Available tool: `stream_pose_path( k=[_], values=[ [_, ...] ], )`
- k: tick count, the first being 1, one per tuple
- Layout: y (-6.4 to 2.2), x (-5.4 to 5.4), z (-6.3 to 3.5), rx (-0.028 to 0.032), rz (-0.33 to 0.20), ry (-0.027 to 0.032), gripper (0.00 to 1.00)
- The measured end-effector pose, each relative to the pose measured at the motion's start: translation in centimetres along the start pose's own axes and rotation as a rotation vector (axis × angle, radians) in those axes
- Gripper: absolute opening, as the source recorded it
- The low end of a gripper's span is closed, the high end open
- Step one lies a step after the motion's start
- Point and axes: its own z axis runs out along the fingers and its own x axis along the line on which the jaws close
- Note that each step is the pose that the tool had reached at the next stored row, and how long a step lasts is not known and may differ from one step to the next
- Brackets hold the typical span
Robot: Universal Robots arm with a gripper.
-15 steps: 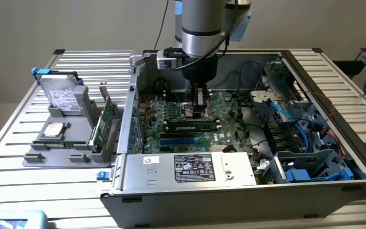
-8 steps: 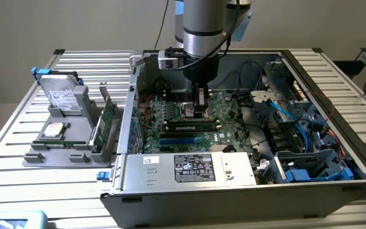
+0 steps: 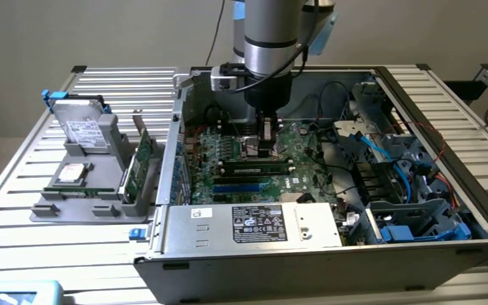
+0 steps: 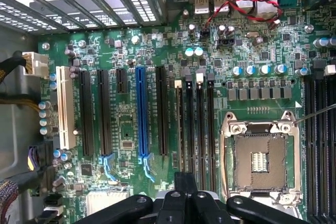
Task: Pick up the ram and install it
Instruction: 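Press down the ram until it locks into place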
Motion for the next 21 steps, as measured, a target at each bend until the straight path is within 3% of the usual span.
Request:
stream_pose_path(
  k=[21],
  values=[
    [0.0,-0.01,0.0,-0.026,0.286,0.0072,0.11]
  ],
)
